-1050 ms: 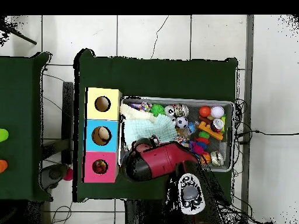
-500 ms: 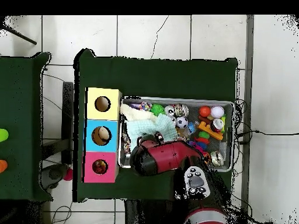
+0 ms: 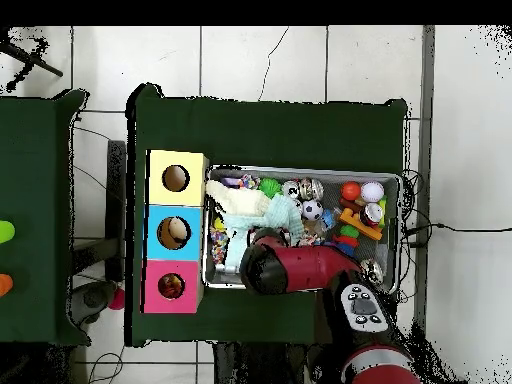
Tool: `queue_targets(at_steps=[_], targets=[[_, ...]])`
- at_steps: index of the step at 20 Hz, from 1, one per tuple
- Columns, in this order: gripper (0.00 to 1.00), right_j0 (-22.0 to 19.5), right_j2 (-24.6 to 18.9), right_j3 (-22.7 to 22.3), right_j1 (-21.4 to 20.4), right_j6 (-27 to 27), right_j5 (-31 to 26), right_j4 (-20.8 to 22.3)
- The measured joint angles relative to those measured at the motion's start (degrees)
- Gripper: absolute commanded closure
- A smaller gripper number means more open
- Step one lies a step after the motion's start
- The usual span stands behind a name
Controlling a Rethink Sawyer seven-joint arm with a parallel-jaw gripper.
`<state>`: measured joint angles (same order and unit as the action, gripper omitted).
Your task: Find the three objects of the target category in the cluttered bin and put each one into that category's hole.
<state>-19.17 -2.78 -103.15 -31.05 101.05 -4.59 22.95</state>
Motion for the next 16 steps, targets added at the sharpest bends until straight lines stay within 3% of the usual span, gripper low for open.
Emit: queue_targets(at_steps=[3, 4, 10, 16], targets=[[0.0, -0.28, 0.02, 0.03, 1.82, 0.0, 3.46, -0.8], [1.0, -0.42, 0.0, 0.05, 2.97, 0.0, 6.25, -0.97], [1.0, -0.75, -0.22, 0.04, 4.28, 0.0, 9.64, -0.95], [1.0, -0.92, -0.44, 0.02, 3.8, 0.0, 9.54, -0.94]])
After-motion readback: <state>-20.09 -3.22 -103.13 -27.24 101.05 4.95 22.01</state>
